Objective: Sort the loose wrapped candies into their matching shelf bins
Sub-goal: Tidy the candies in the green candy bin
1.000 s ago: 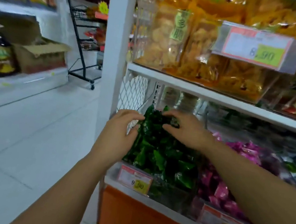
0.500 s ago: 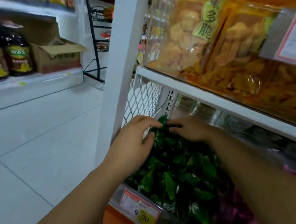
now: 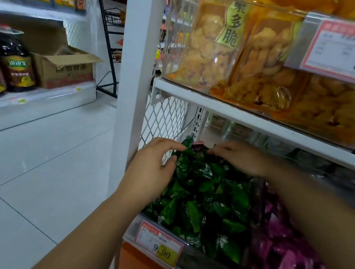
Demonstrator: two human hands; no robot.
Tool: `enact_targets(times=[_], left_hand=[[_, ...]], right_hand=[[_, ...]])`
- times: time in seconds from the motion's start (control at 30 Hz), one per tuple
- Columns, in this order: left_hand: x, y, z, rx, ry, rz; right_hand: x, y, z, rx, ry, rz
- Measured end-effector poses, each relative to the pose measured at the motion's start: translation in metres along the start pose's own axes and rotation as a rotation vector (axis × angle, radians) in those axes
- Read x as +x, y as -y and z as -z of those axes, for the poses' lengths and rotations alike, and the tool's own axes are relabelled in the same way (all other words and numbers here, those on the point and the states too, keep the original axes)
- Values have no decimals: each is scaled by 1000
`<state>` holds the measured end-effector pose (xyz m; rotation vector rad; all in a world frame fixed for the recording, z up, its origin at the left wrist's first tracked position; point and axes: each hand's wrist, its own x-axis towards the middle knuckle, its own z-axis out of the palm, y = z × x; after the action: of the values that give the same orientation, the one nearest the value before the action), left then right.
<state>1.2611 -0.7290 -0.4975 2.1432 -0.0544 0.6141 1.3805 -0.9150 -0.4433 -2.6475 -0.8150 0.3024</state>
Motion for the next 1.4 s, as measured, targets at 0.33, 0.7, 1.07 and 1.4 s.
enact_targets(times=[0.33, 0.7, 1.07, 1.4], left_hand=[[2, 2, -1, 17, -13, -9], [1, 2, -1, 14, 2, -17], [-5, -3, 1, 109, 5, -104], [-19, -11, -1, 224, -17, -160]], right_hand=[[69, -13, -17, -229, 13, 62], [45, -3, -16, -231, -33, 127], [-103, -23, -9, -176, -388, 86], [-185, -66, -1, -302, -326, -147]])
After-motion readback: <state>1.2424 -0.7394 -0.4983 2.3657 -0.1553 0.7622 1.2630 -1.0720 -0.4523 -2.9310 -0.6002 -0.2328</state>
